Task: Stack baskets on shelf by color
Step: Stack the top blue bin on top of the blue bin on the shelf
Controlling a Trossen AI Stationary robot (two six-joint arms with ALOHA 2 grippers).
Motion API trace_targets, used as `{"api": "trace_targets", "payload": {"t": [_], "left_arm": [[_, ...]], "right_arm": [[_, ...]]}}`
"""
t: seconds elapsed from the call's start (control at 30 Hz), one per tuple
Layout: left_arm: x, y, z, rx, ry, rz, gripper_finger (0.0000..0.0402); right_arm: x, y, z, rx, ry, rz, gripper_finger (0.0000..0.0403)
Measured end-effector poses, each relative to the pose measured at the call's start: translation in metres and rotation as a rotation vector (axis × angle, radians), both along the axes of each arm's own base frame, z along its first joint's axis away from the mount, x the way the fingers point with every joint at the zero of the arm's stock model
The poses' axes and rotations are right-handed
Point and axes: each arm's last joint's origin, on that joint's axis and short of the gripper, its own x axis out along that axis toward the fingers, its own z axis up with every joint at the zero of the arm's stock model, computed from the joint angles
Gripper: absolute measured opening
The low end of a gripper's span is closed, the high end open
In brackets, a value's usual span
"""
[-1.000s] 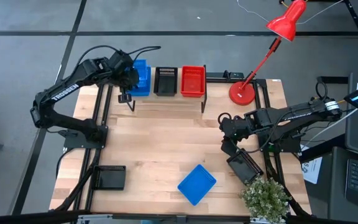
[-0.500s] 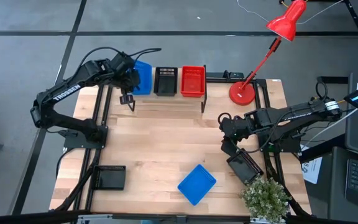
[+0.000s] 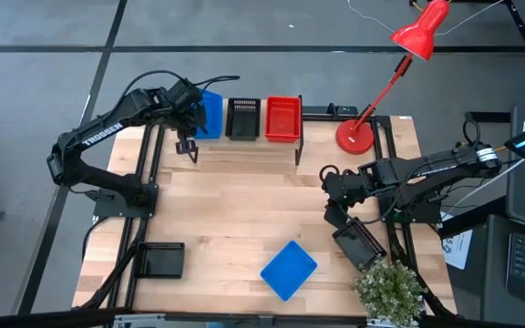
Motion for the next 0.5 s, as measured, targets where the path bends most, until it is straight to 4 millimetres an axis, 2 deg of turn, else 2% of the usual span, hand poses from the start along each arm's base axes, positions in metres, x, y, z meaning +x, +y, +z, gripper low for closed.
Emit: {"api": "trace_targets", "payload": {"t": [0.17, 0.43, 0.5], "left_arm": [[0.0001, 0.0001, 0.0001, 0.012, 0.013, -0.019, 0.0077], [-0.0001, 0.0016, 0.0013, 0.056, 0.027, 0.003, 0.0009], [-0.0015, 0.0007, 0.0025, 0.06, 0.022, 0.003, 0.0006]], "right_arm": [[0.0, 0.0, 0.0, 0.0, 0.0, 0.0, 0.011], [0.0, 0.0, 0.0, 0.0, 0.0, 0.001, 0.011], [0.0, 0.0, 0.0, -0.002, 0.0, 0.004, 0.011]]}}
